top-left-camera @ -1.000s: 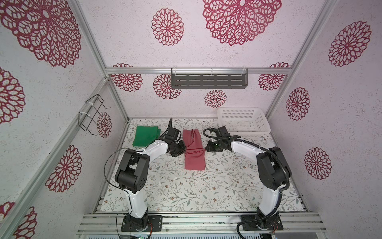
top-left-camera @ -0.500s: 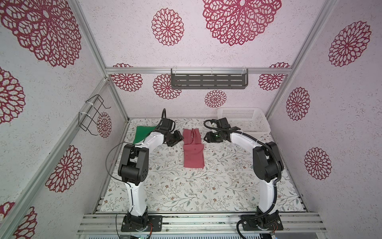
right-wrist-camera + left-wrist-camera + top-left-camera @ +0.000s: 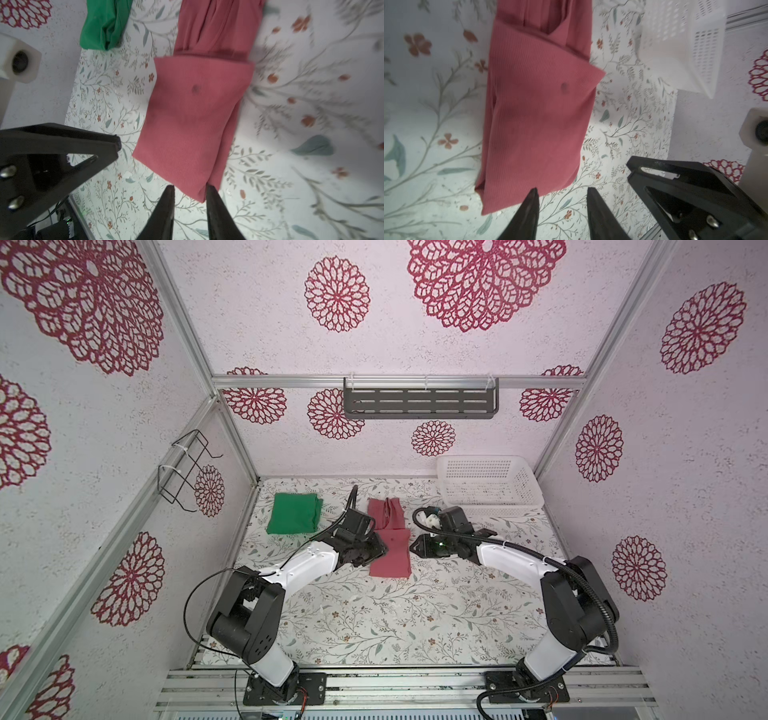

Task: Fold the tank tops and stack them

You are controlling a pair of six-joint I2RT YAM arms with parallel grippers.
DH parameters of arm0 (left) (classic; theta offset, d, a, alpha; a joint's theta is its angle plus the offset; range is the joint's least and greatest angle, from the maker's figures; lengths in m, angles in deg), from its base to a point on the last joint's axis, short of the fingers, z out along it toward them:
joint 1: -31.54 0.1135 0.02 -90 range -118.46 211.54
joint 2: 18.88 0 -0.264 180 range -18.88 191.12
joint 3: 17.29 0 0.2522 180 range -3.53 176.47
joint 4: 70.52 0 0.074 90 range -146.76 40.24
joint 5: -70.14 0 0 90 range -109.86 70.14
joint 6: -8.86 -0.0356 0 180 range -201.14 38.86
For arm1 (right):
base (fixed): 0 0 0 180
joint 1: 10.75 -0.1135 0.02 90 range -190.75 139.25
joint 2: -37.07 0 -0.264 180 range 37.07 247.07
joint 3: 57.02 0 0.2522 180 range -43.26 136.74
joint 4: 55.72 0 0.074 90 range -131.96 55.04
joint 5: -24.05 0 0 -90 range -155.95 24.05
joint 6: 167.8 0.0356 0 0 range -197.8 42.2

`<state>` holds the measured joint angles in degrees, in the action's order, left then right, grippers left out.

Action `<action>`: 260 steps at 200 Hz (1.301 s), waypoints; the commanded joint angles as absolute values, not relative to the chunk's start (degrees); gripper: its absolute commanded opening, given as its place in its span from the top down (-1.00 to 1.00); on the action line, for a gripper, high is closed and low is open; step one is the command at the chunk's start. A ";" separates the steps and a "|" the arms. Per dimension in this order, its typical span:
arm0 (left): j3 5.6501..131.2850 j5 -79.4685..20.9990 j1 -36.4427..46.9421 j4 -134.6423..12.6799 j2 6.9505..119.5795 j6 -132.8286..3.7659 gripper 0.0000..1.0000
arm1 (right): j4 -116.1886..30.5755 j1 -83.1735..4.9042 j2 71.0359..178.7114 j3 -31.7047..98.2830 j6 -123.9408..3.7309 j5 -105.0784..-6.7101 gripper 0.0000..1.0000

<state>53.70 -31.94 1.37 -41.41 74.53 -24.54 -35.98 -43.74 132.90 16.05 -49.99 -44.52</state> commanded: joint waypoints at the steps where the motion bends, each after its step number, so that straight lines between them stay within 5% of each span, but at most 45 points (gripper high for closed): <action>1: 49.95 -29.87 1.65 -48.36 75.55 -19.21 0.18 | -45.55 -45.58 134.19 14.49 -44.42 -42.78 0.46; 91: 47.49 -28.68 1.91 -43.68 74.82 -22.86 0.04 | -45.49 -45.95 130.97 7.34 -41.85 -57.41 0.59; 173: 54.29 -30.06 2.89 -46.50 82.02 -23.68 0.02 | -52.08 -48.98 137.80 13.60 -38.14 -51.11 0.59; 260: 53.77 -26.58 3.41 -43.79 82.82 -25.23 0.01 | -48.99 -48.54 135.72 5.12 -35.76 -59.36 0.60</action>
<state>54.09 -28.92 3.11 -45.65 85.28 -23.73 -52.59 -48.82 138.65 5.36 -36.20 -56.19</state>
